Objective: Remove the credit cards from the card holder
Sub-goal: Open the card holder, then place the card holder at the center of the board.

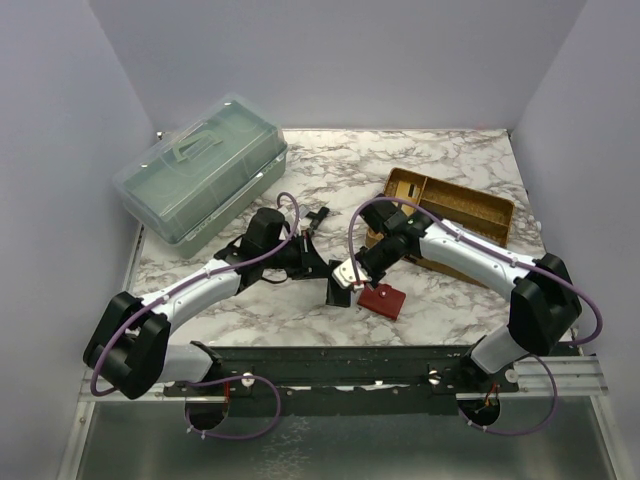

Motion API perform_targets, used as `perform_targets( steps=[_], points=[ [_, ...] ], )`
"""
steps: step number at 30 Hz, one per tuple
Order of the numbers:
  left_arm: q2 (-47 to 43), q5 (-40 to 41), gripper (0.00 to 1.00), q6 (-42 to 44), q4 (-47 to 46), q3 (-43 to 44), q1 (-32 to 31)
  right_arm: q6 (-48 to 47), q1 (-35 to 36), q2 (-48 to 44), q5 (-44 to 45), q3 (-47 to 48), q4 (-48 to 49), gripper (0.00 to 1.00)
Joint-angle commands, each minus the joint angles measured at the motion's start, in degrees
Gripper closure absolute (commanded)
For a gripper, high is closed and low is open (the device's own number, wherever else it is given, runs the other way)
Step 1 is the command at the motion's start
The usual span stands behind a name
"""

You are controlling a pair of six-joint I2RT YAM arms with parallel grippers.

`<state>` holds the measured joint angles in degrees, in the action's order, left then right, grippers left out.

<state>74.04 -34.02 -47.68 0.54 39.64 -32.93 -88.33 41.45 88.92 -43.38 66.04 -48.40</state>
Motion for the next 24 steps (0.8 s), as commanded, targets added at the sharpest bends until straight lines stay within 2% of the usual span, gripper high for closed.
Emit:
perform_targets(
  steps=[1, 18, 21, 24],
  points=[
    [-1.4, -0.1, 1.0, 0.7, -1.2, 0.4, 0.6, 2.8, 0.4, -0.9, 2.7, -1.3, -3.3, 1.0],
    [-4.2, -4.4, 1.0, 0.6, -2.3, -4.2, 5.8, 9.4, 0.4, -5.8, 3.9, -9.5, -1.3, 1.0],
    [-3.8, -4.5, 1.0, 0.7, -2.4, -5.2, 6.0, 14.8, 0.4, -5.3, 4.3, -9.6, 1.6, 1.0],
    [-3.7, -2.5, 1.0, 0.7, -1.4, -5.7, 6.4, 25.2, 0.3, -5.0, 2.3, -8.1, 5.2, 0.99]
  ],
)
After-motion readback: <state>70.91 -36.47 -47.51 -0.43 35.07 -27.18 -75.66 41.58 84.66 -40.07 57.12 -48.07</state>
